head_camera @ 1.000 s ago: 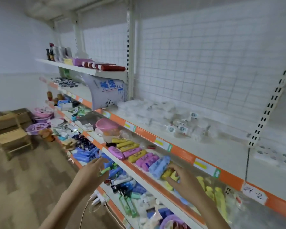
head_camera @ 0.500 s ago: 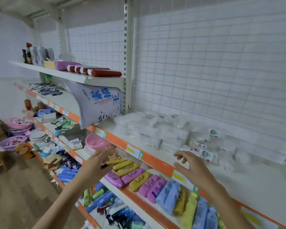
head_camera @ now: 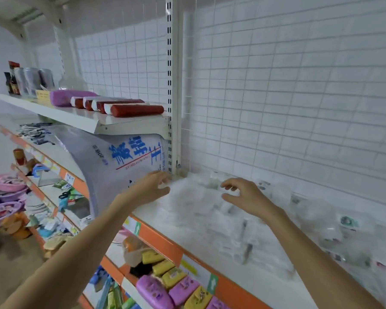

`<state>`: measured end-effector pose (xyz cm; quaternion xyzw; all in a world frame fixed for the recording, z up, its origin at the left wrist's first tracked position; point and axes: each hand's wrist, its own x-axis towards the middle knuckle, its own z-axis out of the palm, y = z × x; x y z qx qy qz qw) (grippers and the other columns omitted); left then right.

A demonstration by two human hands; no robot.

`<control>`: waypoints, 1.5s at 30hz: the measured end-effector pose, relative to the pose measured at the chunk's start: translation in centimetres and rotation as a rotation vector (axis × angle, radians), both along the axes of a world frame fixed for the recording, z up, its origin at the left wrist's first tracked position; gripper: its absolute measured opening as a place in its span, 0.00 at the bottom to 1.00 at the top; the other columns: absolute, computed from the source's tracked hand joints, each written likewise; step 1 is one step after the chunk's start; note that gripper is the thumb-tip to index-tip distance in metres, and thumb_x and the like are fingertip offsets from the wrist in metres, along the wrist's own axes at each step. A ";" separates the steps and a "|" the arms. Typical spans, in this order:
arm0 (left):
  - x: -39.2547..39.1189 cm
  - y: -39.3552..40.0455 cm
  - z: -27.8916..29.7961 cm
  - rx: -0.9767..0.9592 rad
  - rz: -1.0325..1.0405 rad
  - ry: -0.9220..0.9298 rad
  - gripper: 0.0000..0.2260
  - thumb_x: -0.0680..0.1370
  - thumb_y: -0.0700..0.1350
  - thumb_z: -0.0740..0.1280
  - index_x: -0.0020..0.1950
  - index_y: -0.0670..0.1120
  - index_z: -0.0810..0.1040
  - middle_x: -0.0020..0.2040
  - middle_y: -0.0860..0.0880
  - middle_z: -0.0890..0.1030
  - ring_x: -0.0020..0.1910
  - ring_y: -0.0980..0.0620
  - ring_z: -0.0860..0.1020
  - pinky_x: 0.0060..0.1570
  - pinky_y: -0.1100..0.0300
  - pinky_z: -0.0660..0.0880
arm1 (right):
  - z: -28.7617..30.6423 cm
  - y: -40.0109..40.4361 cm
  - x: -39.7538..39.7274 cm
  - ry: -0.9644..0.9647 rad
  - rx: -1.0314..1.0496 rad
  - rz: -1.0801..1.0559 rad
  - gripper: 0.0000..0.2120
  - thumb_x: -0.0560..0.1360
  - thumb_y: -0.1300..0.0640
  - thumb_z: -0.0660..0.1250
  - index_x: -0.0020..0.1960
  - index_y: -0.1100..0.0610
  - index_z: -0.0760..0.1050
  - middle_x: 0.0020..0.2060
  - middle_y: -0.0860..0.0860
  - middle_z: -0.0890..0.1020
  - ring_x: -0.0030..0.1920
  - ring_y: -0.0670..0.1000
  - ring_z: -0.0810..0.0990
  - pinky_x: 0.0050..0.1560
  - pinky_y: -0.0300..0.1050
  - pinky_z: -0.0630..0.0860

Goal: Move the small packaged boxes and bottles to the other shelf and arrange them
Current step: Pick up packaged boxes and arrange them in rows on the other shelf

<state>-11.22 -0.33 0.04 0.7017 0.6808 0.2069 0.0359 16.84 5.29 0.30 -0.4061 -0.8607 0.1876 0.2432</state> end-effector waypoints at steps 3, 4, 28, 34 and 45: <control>-1.1 3.6 0.7 -0.110 -0.106 0.031 0.17 0.76 0.40 0.64 0.65 0.48 0.72 0.61 0.48 0.74 0.52 0.55 0.71 0.55 0.63 0.69 | -0.1 2.2 -2.1 -0.219 -0.081 0.023 0.18 0.74 0.54 0.68 0.63 0.50 0.72 0.56 0.47 0.73 0.59 0.47 0.72 0.58 0.38 0.67; -1.4 4.6 0.9 -0.163 -0.148 0.045 0.18 0.76 0.40 0.64 0.66 0.49 0.71 0.63 0.49 0.73 0.54 0.54 0.72 0.56 0.63 0.68 | -0.1 2.7 -2.6 -0.324 -0.091 0.006 0.21 0.73 0.54 0.68 0.65 0.49 0.70 0.59 0.48 0.72 0.61 0.48 0.71 0.57 0.38 0.66; -1.2 12.8 -1.2 -0.441 -0.403 0.133 0.38 0.71 0.62 0.67 0.73 0.42 0.59 0.72 0.43 0.57 0.68 0.44 0.65 0.61 0.55 0.65 | 0.1 4.6 -6.5 -0.340 -0.183 -0.533 0.23 0.71 0.49 0.70 0.64 0.47 0.69 0.62 0.50 0.72 0.60 0.50 0.71 0.53 0.42 0.68; -1.9 12.9 -0.4 -0.345 -0.435 -0.151 0.13 0.78 0.54 0.59 0.47 0.44 0.74 0.48 0.47 0.74 0.54 0.46 0.74 0.42 0.60 0.65 | 1.2 4.8 -5.6 -0.002 -0.161 -0.607 0.08 0.75 0.48 0.65 0.46 0.51 0.79 0.48 0.47 0.81 0.49 0.46 0.76 0.45 0.38 0.69; -1.3 14.6 -0.6 -0.565 -0.224 -1.296 0.23 0.82 0.55 0.48 0.52 0.39 0.75 0.37 0.40 0.83 0.35 0.43 0.82 0.31 0.56 0.80 | 0.7 4.7 -4.2 0.333 -0.139 -0.706 0.15 0.78 0.44 0.58 0.40 0.52 0.76 0.38 0.52 0.81 0.40 0.52 0.78 0.39 0.43 0.69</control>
